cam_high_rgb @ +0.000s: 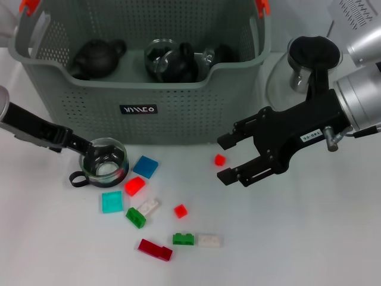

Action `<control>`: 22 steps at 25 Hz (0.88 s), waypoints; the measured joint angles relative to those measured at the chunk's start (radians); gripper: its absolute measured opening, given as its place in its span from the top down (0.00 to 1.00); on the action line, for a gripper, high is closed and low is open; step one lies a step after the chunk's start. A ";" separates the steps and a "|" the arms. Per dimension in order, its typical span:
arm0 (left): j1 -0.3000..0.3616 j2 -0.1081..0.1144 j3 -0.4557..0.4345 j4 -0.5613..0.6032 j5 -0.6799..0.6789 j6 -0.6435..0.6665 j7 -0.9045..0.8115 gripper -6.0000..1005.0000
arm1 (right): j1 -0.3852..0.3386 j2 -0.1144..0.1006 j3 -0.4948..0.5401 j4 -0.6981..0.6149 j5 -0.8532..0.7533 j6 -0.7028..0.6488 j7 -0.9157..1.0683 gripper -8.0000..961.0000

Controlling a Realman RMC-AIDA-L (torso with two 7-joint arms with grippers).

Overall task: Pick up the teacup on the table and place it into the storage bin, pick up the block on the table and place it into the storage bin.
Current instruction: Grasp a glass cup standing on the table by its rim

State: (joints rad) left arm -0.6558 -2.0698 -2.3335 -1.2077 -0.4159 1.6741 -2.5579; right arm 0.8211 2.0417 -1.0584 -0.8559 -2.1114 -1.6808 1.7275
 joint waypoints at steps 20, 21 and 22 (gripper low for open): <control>0.027 -0.045 0.033 -0.172 0.071 0.051 0.136 0.21 | -0.005 -0.005 0.000 0.009 -0.001 0.009 -0.004 0.19; 0.035 -0.054 0.031 -0.213 0.064 0.088 0.161 0.21 | -0.005 -0.005 0.001 0.010 -0.001 0.010 -0.002 0.19; 0.042 -0.061 0.030 -0.251 0.053 0.118 0.184 0.21 | -0.006 -0.005 0.003 0.010 -0.001 0.011 0.000 0.19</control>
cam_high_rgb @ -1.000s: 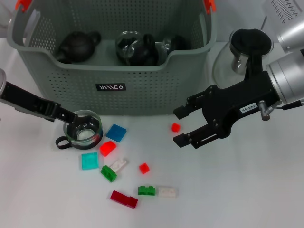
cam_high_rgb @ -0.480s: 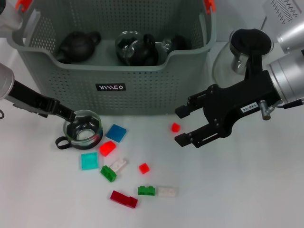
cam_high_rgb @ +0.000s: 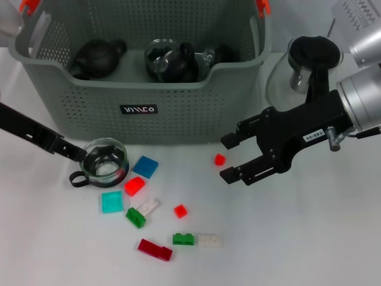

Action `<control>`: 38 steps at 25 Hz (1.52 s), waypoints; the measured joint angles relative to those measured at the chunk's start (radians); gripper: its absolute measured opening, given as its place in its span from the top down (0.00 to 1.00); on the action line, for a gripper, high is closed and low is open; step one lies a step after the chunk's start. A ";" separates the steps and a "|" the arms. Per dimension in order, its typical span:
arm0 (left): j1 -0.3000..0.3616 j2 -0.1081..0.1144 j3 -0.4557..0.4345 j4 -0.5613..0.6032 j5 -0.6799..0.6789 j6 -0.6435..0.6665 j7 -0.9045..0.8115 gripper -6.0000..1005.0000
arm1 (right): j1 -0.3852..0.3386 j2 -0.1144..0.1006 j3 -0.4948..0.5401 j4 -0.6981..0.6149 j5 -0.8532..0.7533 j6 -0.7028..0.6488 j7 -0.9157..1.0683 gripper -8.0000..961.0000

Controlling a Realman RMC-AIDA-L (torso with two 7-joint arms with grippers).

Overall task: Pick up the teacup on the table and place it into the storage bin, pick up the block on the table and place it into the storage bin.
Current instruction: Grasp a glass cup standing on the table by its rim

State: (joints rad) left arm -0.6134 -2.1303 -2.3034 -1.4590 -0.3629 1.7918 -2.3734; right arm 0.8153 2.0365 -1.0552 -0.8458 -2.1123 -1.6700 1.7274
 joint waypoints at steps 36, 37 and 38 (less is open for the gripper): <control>-0.055 -0.036 0.357 0.245 0.022 -0.219 0.056 0.22 | -0.015 0.004 0.017 0.015 -0.002 0.024 -0.011 0.19; -0.056 -0.036 0.357 0.250 0.023 -0.228 0.056 0.22 | -0.015 0.004 0.017 0.015 -0.002 0.024 -0.011 0.19; -0.056 -0.036 0.357 0.254 0.024 -0.234 0.056 0.22 | -0.015 0.004 0.017 0.015 -0.002 0.024 -0.011 0.19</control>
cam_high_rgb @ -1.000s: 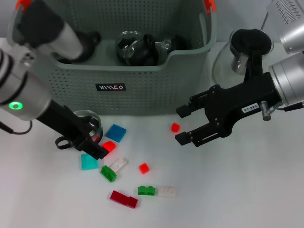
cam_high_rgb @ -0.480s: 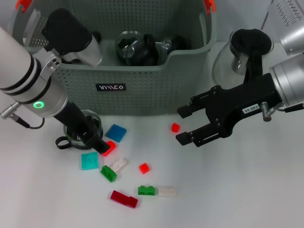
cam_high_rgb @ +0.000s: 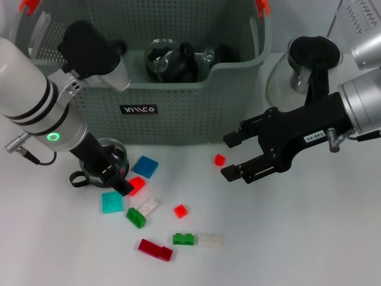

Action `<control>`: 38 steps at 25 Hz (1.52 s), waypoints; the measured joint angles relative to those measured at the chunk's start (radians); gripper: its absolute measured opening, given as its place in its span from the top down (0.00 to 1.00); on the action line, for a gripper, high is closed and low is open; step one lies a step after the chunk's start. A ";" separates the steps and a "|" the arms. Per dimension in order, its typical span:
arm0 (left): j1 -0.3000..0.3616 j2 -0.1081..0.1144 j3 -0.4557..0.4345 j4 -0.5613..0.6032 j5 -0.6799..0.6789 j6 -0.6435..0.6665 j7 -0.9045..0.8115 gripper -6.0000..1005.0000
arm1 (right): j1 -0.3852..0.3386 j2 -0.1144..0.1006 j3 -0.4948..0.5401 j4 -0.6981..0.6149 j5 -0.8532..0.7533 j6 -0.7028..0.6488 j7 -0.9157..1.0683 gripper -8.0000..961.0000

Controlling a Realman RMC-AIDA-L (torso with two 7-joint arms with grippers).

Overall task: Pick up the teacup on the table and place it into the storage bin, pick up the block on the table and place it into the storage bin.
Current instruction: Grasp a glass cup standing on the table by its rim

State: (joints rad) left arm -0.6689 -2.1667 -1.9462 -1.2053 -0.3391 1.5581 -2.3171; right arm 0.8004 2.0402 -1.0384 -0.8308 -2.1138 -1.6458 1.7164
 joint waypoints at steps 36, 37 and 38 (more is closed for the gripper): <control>-0.002 -0.004 0.027 0.083 0.036 -0.088 0.000 0.54 | -0.003 0.000 0.002 -0.001 0.000 0.014 -0.005 0.19; -0.001 -0.004 0.027 0.083 0.037 -0.089 0.000 0.54 | -0.003 0.000 0.001 -0.001 0.000 0.014 -0.005 0.19; -0.001 -0.004 0.027 0.083 0.037 -0.089 0.000 0.54 | -0.003 0.000 0.002 -0.001 0.000 0.014 -0.005 0.19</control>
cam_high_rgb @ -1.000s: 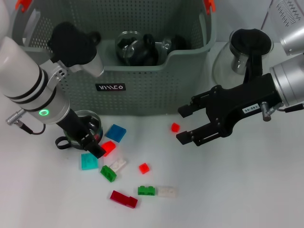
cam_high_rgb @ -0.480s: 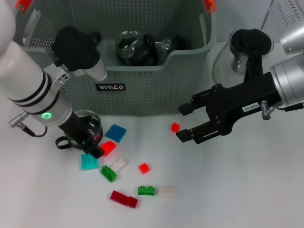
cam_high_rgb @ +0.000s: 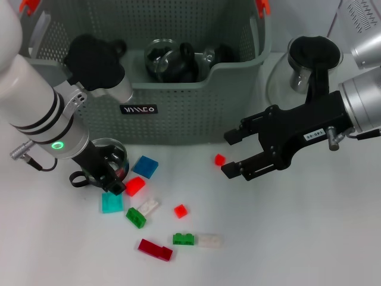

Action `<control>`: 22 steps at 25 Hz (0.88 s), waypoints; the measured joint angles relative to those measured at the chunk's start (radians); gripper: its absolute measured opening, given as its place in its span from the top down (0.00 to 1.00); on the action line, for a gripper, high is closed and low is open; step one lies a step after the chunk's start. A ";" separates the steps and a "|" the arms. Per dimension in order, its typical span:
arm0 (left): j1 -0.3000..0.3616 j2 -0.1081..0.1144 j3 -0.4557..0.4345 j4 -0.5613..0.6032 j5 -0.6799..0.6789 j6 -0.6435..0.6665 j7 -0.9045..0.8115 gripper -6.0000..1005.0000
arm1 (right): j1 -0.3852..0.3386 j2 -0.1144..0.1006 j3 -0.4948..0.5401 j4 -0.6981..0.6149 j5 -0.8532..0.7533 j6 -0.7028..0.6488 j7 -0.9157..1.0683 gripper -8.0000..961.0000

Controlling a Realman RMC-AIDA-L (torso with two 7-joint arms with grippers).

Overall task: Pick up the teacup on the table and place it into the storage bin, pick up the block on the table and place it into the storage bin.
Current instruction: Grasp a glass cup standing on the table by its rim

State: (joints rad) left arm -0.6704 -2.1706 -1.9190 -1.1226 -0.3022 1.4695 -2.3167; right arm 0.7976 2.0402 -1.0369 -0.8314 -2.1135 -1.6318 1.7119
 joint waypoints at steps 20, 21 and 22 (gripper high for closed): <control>-0.006 0.002 0.008 -0.015 0.003 0.017 -0.011 0.95 | 0.000 -0.002 0.002 0.000 0.006 0.000 -0.007 0.19; -0.002 0.002 0.009 -0.026 0.003 0.028 -0.011 0.95 | 0.000 -0.002 0.002 0.000 0.006 0.000 -0.007 0.19; 0.001 0.001 0.009 -0.040 0.003 0.042 -0.012 0.95 | 0.000 -0.002 0.002 0.000 0.006 0.000 -0.007 0.19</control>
State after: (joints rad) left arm -0.6694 -2.1692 -1.9097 -1.1630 -0.2992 1.5115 -2.3282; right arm 0.7977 2.0386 -1.0354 -0.8314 -2.1074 -1.6322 1.7044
